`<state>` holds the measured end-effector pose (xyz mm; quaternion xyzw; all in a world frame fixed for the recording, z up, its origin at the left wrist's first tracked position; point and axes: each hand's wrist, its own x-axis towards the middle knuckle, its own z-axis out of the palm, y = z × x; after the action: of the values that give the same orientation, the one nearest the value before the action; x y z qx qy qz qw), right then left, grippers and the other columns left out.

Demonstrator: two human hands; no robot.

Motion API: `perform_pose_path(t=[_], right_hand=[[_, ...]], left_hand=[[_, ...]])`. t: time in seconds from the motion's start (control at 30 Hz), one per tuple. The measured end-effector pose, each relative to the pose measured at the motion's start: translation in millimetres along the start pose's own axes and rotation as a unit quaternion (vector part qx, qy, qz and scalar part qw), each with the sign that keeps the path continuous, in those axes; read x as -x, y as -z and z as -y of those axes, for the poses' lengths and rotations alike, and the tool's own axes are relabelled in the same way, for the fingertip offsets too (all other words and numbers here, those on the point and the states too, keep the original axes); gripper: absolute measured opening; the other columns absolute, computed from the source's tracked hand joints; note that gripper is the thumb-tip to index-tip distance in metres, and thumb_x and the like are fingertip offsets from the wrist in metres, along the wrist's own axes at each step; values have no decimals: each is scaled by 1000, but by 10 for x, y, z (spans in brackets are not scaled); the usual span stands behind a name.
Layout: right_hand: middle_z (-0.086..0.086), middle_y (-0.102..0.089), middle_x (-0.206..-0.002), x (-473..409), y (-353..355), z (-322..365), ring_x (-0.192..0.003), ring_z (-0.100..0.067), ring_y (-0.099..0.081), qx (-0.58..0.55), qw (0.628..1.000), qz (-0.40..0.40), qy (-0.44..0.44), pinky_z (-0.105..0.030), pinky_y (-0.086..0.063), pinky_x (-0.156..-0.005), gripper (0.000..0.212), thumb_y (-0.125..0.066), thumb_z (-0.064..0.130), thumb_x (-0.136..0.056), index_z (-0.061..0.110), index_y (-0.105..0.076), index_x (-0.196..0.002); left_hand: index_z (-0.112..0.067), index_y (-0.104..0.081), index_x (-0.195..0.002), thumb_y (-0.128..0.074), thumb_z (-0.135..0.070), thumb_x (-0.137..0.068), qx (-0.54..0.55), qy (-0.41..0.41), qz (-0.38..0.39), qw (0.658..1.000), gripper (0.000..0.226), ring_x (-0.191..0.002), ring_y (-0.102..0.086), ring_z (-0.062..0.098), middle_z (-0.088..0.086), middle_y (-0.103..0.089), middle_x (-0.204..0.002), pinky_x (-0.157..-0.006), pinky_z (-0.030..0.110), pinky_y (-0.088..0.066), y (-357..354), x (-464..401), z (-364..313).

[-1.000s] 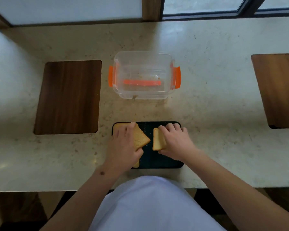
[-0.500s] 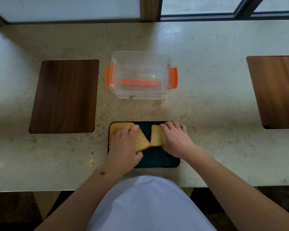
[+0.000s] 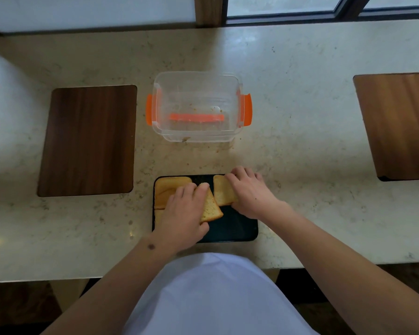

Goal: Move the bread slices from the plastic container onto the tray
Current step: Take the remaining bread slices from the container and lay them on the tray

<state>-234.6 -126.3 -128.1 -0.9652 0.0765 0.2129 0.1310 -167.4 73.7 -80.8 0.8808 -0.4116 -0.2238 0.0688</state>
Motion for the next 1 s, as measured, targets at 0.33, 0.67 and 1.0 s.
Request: perform_pose_path(t=[0.33,0.67,1.0], right_hand=[[2,-65,-112,436,9,48,-101,-12,-63,-364,902,-130,-194,-25,-52,-84,42,-69,39,-91,14,-62,-124],[-4,-79,-97,869,-163,285,-93,-21,-74,-697,679,-10,-232,-33,-60,-81,18,-74,28,-91,17,-77,-105],[-4,-75,-99,895,-398,199,-87,-18,-74,-648,681,-12,-342,-39,-63,-79,20,-72,20,-91,10,-68,-108]], left_hand=[[-17,-12,-150,-71,-34,-71,0,-76,4,997,100,-112,-45,25,7,-45,-134,-93,39,-43,-187,13,-246],[-23,-15,-150,-67,-46,-72,0,-136,1,991,96,-121,-39,25,6,-42,-140,-100,41,-37,-228,-30,-375],[-20,-42,-136,-68,-30,-85,416,289,157,848,58,-91,-66,15,-6,-61,-100,-78,38,-58,-400,-4,-304]])
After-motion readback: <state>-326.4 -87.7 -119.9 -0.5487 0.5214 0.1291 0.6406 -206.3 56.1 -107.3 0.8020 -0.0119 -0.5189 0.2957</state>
